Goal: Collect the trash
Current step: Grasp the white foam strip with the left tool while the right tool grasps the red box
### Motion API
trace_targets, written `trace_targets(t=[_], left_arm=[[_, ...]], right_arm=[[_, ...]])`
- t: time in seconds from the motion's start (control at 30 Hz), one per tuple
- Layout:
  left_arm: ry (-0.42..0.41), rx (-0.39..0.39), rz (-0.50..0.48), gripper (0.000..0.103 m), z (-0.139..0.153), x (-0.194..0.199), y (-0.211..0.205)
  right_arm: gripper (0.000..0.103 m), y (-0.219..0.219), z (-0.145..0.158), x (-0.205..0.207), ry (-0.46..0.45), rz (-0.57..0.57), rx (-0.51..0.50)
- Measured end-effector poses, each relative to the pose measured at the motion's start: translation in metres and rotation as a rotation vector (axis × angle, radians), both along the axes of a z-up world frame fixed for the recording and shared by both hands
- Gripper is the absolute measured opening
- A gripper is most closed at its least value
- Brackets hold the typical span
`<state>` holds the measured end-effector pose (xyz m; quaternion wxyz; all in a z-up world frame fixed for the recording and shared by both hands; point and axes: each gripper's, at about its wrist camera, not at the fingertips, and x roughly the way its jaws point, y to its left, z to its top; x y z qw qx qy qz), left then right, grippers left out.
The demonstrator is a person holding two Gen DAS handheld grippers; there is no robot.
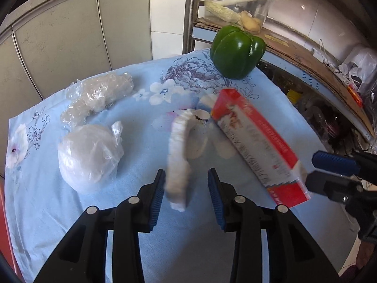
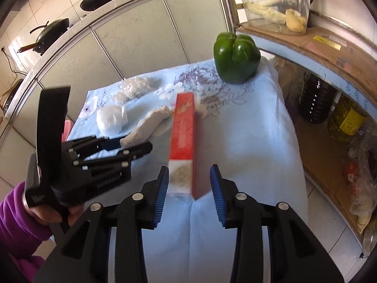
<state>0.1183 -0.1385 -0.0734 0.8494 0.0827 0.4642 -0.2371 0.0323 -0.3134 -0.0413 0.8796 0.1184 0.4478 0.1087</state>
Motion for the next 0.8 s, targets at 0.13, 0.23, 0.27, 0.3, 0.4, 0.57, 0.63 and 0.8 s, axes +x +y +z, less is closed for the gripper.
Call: trace_targets(t=[0.13, 0.23, 0.27, 0.3, 0.4, 0.57, 0.63, 0.8], left_arm=[[-0.007, -0.041, -0.006, 0.015, 0.006, -0.006, 0.003], [-0.031, -0.068, -0.002, 0.015, 0.014, -0.012, 0.007], [-0.04, -0.078, -0.004, 0.015, 0.018, -0.015, 0.009], [-0.049, -0.085, -0.006, 0.015, 0.023, -0.019, 0.011], [-0.064, -0.113, -0.009, 0.015, 0.035, -0.03, 0.019], [-0.082, -0.149, 0.009, 0.015, 0.049, -0.05, 0.038], [-0.086, -0.158, 0.02, 0.015, 0.054, -0.056, 0.046], [-0.11, -0.189, 0.066, 0.015, 0.066, -0.071, 0.071]], right_arm=[[0.037, 0.001, 0.006, 0.006, -0.011, 0.005, 0.014], [0.037, 0.006, 0.009, 0.011, -0.016, 0.014, -0.004], [0.037, 0.008, 0.009, 0.013, -0.013, 0.018, -0.008], [0.037, 0.01, 0.009, 0.014, -0.009, 0.024, -0.014], [0.037, 0.014, 0.006, 0.02, 0.014, 0.037, -0.017], [0.037, 0.018, 0.002, 0.028, 0.045, 0.039, -0.015], [0.037, 0.021, 0.002, 0.031, 0.048, 0.04, -0.029], [0.037, 0.029, 0.001, 0.041, 0.053, 0.045, -0.059]])
